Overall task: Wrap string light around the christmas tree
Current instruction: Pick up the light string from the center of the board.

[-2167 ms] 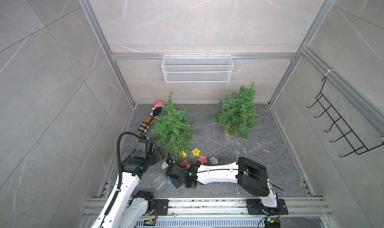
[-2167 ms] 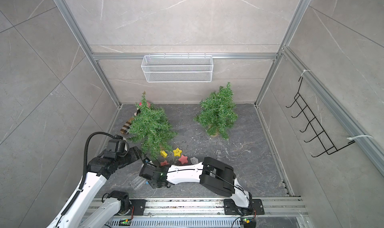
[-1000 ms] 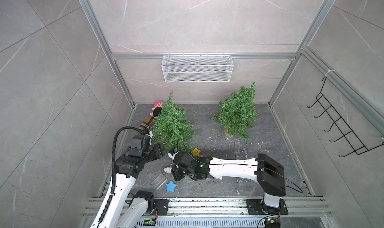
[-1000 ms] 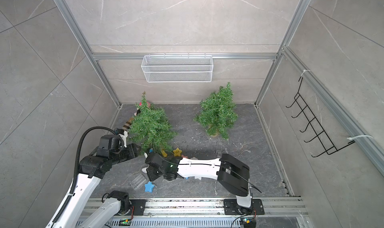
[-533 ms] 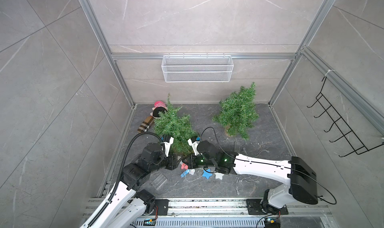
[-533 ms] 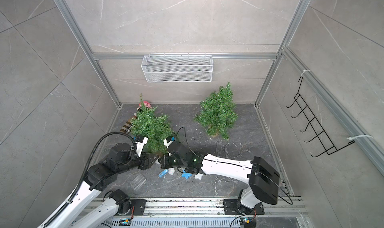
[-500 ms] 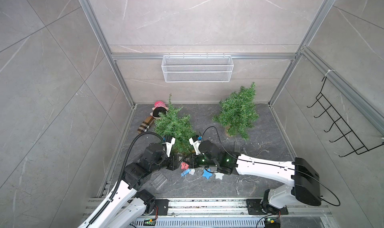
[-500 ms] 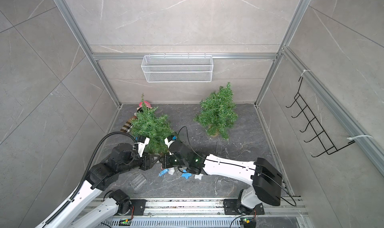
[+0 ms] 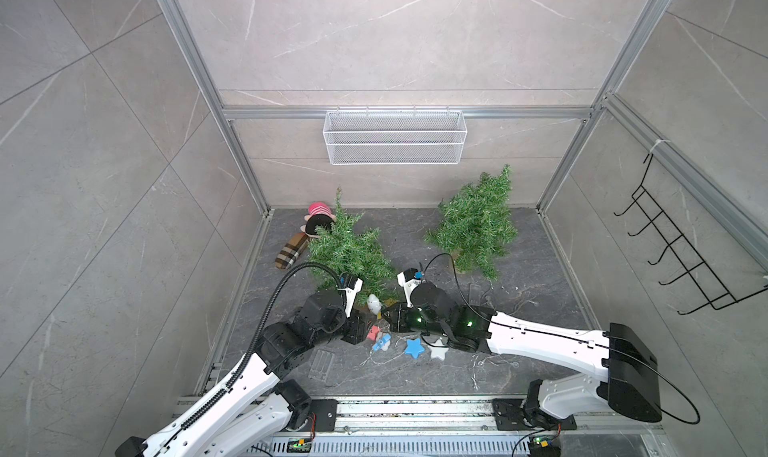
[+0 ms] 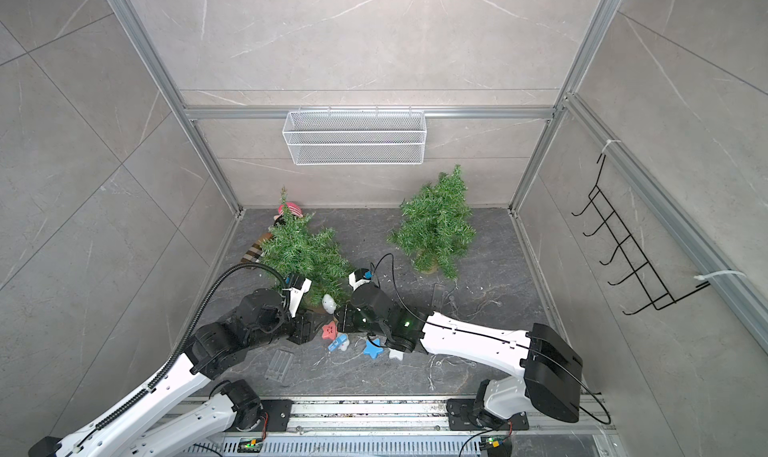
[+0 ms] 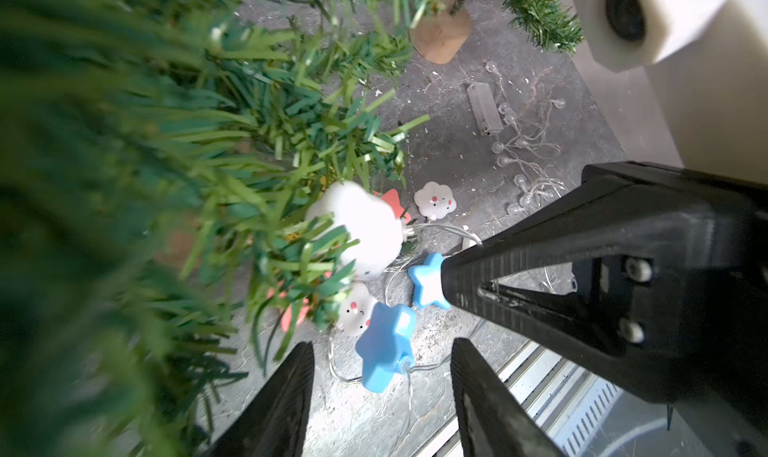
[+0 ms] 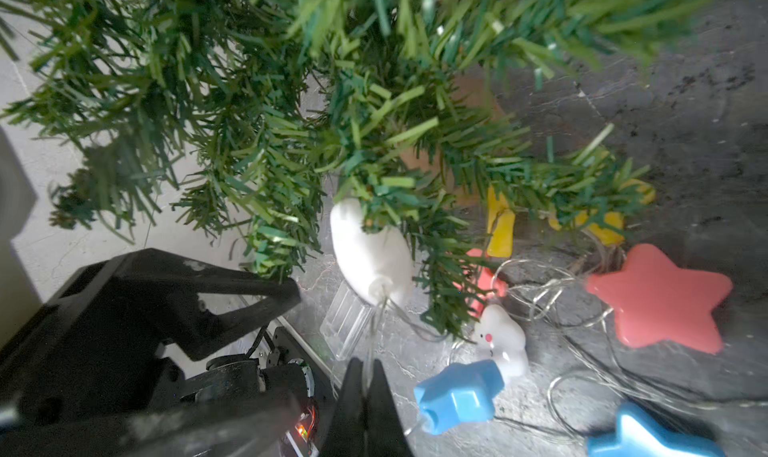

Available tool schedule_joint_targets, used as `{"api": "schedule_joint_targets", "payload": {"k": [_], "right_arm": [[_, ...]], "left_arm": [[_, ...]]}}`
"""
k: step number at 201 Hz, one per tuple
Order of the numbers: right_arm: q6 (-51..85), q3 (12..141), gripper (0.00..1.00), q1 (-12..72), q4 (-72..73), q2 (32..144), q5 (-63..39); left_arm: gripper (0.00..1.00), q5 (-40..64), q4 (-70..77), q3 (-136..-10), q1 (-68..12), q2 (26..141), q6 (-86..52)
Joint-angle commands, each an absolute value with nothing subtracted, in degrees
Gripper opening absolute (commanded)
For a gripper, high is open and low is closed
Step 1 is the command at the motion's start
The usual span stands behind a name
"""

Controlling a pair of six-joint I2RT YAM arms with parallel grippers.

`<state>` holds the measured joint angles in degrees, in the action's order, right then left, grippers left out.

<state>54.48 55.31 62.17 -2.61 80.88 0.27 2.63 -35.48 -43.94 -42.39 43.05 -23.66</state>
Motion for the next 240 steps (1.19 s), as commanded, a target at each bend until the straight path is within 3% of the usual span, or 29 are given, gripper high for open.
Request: {"api": "schedule_joint_targets", "payload": {"k": [1,38,114,148,198,240], "right_arm": [[55.96,53.9,0.0,61.88,-1.63,79.42,1.24],[61.01,49.85,0.0,61.88,-2.37,79.31,5.39],[64.49,44.65,0.0,60.82,-4.39,73.41,12.37],[65.7,43.93,0.0,57.8,-0.98,70.41,15.02],[62.75,47.33,0.0,57.62,-2.99,71.21,14.23],[61.62,47.56,0.0,57.39,-3.95,69.71,15.31]], "left_arm": [[0.59,1.19,-39.42,-48.15,-42.57,41.95,-24.64],[0.6,-0.89,-40.41,-49.17,-42.43,43.57,-25.19],[0.59,7.95,-35.54,-46.66,-46.25,45.58,-23.36],[0.62,2.36,-33.0,-44.73,-57.03,49.19,-21.39],[0.63,-6.92,-24.02,-38.64,-65.45,58.65,-25.24],[0.62,-16.37,-27.69,-36.34,-66.49,57.31,-28.16]]}}
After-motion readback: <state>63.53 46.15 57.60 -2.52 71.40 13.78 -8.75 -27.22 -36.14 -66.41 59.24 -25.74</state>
